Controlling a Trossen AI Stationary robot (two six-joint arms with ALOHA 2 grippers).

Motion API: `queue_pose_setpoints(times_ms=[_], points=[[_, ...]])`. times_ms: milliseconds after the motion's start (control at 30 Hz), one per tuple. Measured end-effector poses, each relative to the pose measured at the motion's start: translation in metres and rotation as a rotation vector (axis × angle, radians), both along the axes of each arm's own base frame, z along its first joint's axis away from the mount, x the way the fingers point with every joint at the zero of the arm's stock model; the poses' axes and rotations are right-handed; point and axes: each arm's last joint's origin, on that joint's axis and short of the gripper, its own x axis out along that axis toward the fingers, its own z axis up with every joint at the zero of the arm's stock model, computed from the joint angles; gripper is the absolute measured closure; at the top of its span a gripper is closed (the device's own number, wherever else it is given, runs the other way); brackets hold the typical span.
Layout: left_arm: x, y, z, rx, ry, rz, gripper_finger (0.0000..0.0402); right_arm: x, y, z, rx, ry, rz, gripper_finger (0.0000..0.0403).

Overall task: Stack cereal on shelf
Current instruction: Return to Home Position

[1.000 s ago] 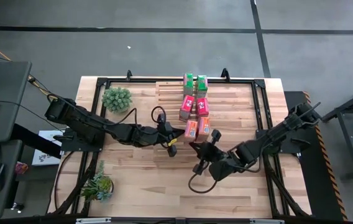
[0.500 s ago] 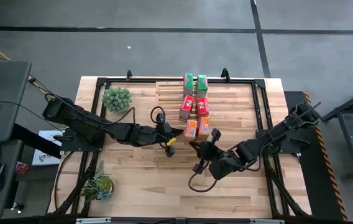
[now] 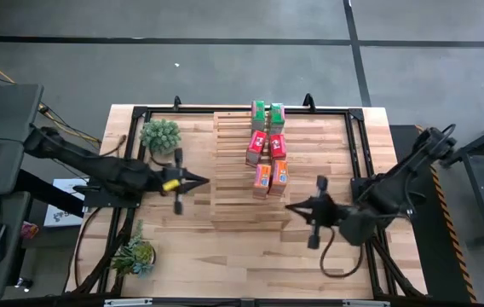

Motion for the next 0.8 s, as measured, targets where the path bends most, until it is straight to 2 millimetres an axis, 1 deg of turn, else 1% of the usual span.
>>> queue_pose_setpoints(times_ms=[133,200,300,367,567,667,800], points=[[-0.025,0.019,-0.025,-0.047,-0.062,-0.106,0.0401,-0.017,-0.015,0.007,0.002,0.015,-0.063,0.0403],[-0.034,0.026,-0.040,-0.059,-0.052,-0.139,0.0402,-0.025,-0.023,0.008,-0.008,0.036,-0.092,0.0403],[-0.044,0.032,-0.055,-0.081,-0.063,-0.188,0.0401,-0.040,-0.036,0.009,0.015,0.071,-0.129,0.0403],[-0.048,0.034,-0.063,-0.079,-0.062,-0.224,0.0401,-0.050,-0.045,0.008,0.038,0.102,-0.164,0.0403],[-0.057,0.040,-0.086,-0.117,-0.104,-0.243,0.0401,-0.077,-0.068,0.004,0.113,0.165,-0.288,0.0403],[-0.060,0.040,-0.093,-0.126,-0.128,-0.255,0.0401,-0.086,-0.073,0.004,0.131,0.187,-0.307,0.0403],[-0.062,0.041,-0.105,-0.138,-0.114,-0.247,0.0402,-0.098,-0.073,0.002,0.152,0.210,-0.306,0.0403]])
